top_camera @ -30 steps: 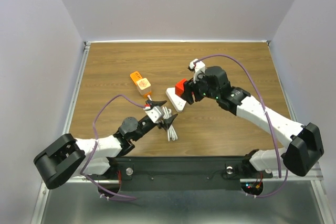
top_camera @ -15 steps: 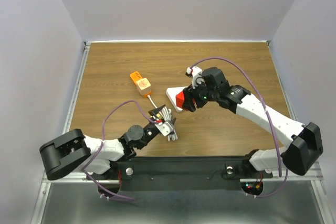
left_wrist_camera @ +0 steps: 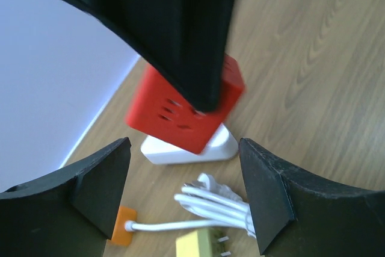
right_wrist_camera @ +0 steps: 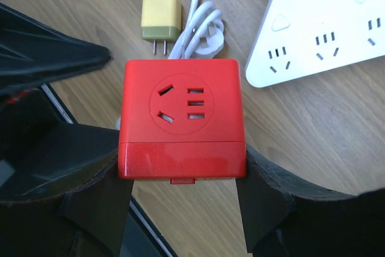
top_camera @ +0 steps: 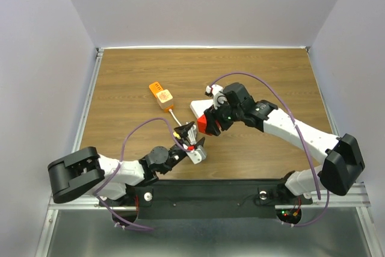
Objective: Insert the plug
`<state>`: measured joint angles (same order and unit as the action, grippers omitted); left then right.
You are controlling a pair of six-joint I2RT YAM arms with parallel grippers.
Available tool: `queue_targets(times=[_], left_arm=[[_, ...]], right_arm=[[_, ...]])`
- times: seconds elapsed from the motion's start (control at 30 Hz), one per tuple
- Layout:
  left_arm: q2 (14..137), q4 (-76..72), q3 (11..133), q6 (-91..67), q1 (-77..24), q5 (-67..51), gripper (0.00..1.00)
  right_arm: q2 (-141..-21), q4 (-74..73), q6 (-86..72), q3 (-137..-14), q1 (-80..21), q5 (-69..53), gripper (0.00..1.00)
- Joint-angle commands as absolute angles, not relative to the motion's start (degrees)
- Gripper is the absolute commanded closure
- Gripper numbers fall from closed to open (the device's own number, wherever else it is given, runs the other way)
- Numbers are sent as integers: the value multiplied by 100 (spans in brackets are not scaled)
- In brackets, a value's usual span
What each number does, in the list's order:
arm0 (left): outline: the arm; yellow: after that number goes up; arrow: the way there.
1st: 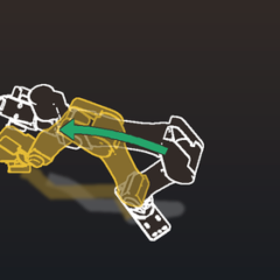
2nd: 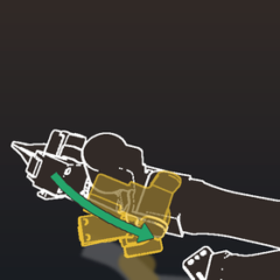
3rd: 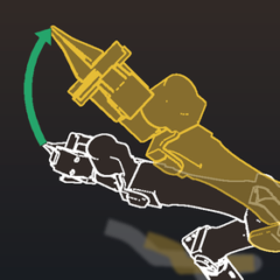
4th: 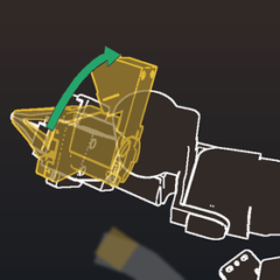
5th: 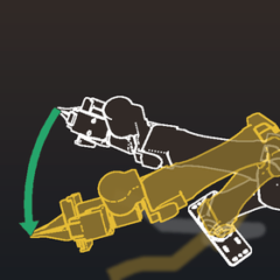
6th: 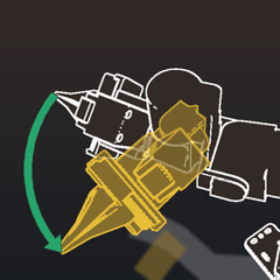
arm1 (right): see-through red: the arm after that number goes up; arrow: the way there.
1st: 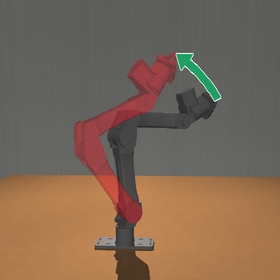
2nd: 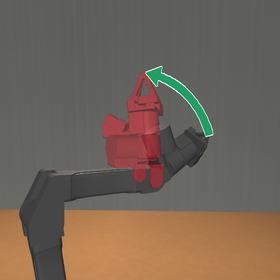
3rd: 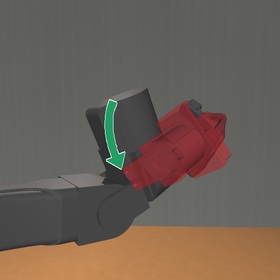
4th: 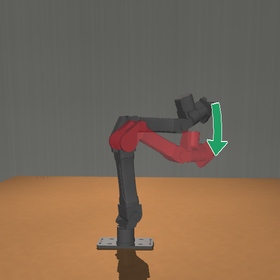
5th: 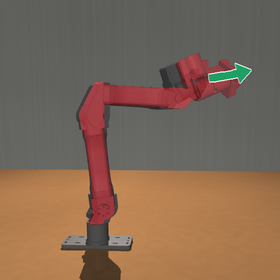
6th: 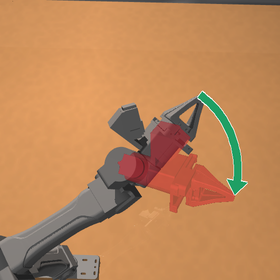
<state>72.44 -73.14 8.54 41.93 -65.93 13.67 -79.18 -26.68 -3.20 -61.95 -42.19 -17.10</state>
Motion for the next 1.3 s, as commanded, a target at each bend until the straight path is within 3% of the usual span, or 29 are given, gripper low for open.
queue_targets(times=[0.0, 0.8, 1.27], left_arm=[[6724, -9098, 1151, 4403, -6636, 1231, 17], [5686, -5898, 1503, 3428, -6645, -378, 18], [6434, -6766, 1451, 3841, -6776, 922, 19]], right_arm=[[-7796, -2558, -211, -6144, -4289, -1889, 100], [-7567, -2558, -105, -6319, -4377, -1810, 100], [-7392, -2558, -158, -6223, -4377, -1898, 100]])
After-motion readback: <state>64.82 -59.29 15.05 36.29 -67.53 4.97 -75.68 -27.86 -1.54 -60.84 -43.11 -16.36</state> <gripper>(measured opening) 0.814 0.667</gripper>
